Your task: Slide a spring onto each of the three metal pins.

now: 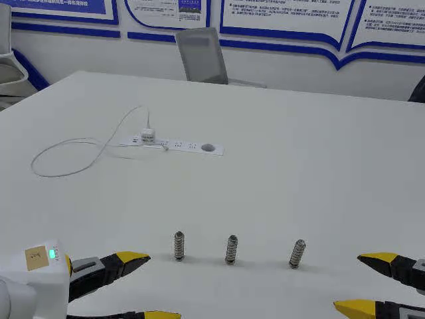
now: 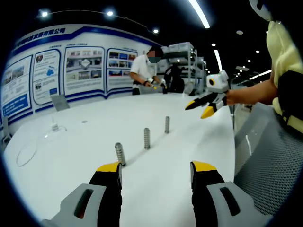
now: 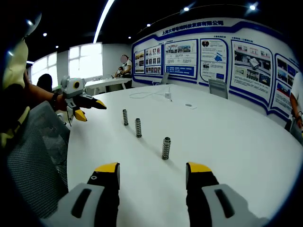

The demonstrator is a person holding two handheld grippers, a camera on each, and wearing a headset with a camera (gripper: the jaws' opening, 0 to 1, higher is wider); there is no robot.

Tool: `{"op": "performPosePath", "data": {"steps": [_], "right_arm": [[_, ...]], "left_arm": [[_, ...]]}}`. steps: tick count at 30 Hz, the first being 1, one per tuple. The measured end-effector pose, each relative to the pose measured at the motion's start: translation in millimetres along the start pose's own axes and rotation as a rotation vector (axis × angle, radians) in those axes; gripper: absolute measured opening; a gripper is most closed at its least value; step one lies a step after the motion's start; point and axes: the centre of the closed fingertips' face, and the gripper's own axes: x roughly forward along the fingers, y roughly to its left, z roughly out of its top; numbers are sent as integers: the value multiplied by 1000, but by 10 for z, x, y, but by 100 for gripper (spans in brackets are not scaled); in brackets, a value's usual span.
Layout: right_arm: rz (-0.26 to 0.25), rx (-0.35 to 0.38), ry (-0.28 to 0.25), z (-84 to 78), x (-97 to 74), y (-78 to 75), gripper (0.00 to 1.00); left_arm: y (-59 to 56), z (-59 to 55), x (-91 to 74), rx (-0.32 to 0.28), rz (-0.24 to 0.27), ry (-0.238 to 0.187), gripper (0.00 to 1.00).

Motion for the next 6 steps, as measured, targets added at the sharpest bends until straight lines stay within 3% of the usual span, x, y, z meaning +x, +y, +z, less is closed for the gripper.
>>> {"op": "performPosePath", "data": {"steps": [6], "right_arm": [[3, -1, 3, -19, 13, 5, 58]], "left_arm": [[29, -22, -15, -11, 14, 1, 61]]}}
